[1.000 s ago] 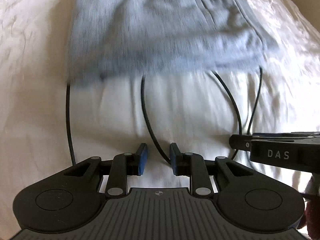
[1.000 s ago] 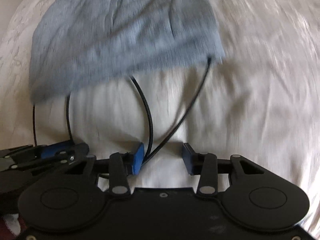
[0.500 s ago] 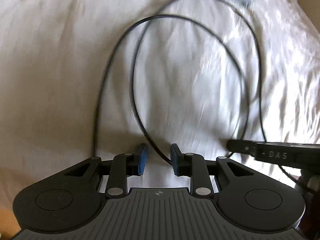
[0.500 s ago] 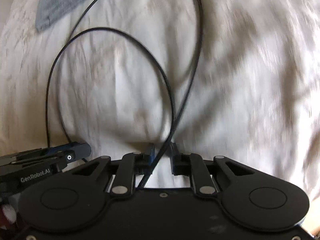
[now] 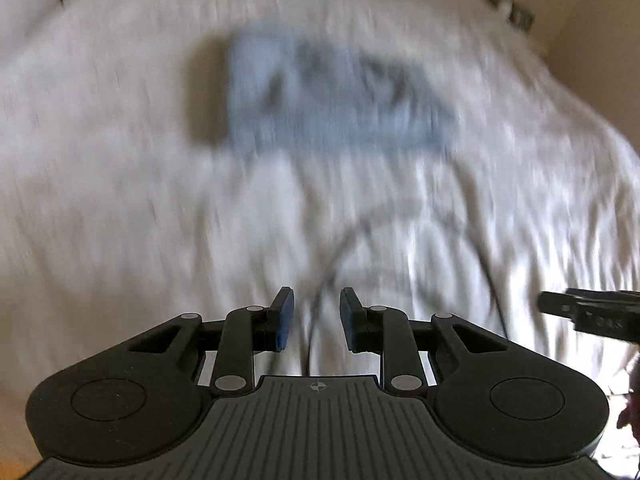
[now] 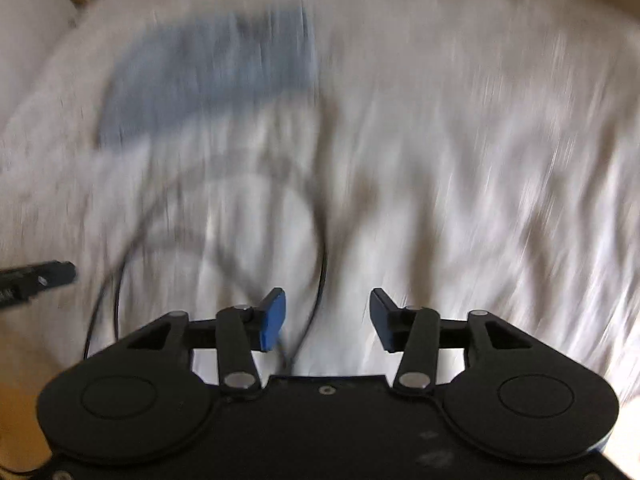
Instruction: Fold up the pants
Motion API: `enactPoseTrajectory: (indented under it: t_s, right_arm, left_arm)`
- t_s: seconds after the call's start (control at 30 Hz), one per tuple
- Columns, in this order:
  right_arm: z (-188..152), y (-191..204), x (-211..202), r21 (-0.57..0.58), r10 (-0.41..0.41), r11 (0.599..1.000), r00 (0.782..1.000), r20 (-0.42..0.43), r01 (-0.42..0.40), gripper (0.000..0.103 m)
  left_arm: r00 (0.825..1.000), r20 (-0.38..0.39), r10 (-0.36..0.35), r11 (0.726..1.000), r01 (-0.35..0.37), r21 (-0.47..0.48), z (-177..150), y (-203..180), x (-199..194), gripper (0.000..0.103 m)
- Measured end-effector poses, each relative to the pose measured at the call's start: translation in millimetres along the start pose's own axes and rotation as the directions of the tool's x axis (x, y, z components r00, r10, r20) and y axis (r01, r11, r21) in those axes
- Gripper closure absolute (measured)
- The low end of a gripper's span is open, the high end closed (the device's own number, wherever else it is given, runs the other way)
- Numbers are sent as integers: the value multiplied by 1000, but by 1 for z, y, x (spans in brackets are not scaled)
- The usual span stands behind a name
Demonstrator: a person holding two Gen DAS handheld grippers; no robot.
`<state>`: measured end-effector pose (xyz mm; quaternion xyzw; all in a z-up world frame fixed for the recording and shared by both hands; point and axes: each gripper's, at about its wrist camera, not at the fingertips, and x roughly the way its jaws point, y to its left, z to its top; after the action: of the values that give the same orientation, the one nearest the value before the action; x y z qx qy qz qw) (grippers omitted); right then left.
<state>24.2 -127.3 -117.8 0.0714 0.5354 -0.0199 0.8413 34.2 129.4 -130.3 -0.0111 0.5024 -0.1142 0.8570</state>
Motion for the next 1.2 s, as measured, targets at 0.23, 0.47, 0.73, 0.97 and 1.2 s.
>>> enactPoseTrajectory:
  t_s: [0.23, 0.47, 0.73, 0.97, 1.2]
  right_arm:
    - [81, -11, -26, -56, 82, 996, 963, 258, -70, 41]
    - [119, -6, -63, -94, 221, 975, 912, 345, -201, 34]
    - [125, 5, -71, -114, 270, 963, 890, 368, -245, 29]
    - [123, 6, -79, -108, 280, 960, 887, 368, -259, 27]
    - [117, 4, -78, -102, 288, 958, 887, 360, -269, 26]
  left_arm:
    - [990, 122, 76, 997, -74, -15, 64, -28, -9, 78]
    - [985, 153, 76, 997, -70, -38, 81, -40, -17, 78]
    - [978, 171, 119, 992, -109, -66, 86, -47, -33, 78]
    - [970, 179, 163, 986, -154, -68, 86, -48, -40, 78]
    - [968, 181, 174, 984, -164, -66, 83, -53, -42, 78]
